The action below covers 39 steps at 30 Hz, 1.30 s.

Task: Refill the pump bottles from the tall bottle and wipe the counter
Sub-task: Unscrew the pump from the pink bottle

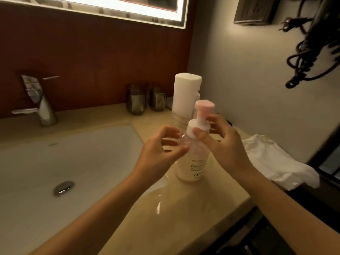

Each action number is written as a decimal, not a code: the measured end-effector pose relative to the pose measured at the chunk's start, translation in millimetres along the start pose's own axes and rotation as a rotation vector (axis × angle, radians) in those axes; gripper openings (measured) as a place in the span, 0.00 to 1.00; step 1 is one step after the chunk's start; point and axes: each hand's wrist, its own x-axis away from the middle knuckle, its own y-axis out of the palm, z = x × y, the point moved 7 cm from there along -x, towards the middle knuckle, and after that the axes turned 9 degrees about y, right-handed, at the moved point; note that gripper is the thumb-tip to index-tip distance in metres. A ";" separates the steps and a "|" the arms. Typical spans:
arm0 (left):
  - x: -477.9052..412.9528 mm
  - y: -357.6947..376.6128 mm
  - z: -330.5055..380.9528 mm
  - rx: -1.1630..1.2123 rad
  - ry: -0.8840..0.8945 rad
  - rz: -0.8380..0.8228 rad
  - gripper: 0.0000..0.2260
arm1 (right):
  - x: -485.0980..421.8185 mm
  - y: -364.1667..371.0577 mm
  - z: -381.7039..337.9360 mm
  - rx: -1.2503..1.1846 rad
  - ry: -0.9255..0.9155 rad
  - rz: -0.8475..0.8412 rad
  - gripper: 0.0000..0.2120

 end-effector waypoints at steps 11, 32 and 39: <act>95.5 -24.5 20.0 0.121 -0.171 -0.196 0.35 | 88.0 34.2 -59.5 0.002 -0.053 -0.138 0.17; 108.4 -27.2 12.7 -0.090 0.020 0.055 0.35 | 109.6 49.7 -79.2 -0.085 0.016 -0.080 0.22; 107.2 -25.9 7.9 -0.130 0.038 0.071 0.36 | 108.6 42.9 -86.4 0.045 -0.028 0.084 0.25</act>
